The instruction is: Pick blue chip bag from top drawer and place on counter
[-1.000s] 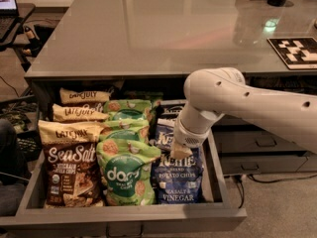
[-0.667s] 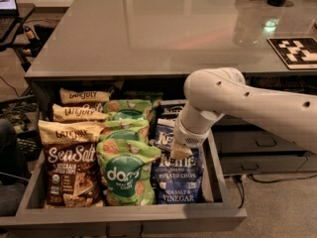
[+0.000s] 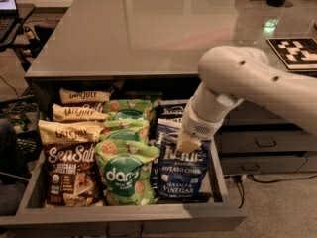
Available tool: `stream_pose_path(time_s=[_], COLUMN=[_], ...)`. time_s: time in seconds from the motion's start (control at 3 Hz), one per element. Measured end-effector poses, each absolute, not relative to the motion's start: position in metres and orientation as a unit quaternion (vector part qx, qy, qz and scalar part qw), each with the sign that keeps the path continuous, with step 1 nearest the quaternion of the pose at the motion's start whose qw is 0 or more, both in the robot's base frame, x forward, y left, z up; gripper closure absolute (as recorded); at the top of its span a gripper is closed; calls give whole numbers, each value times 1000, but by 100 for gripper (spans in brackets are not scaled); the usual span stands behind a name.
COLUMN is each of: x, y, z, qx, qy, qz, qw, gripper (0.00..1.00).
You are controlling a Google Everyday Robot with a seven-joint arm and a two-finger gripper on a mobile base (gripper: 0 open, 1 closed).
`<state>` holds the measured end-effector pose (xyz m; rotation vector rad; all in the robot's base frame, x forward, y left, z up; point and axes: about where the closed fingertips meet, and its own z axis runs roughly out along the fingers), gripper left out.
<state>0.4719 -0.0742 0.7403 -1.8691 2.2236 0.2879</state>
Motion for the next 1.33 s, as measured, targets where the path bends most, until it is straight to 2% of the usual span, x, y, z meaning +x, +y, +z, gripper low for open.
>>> stream_pose_path(time_s=[1.0, 1.33], x=[477, 477], y=[-83, -83], z=[853, 853], qx=[-626, -626], qy=[772, 772], qz=[52, 52], qw=[98, 98], gripper=[100, 100])
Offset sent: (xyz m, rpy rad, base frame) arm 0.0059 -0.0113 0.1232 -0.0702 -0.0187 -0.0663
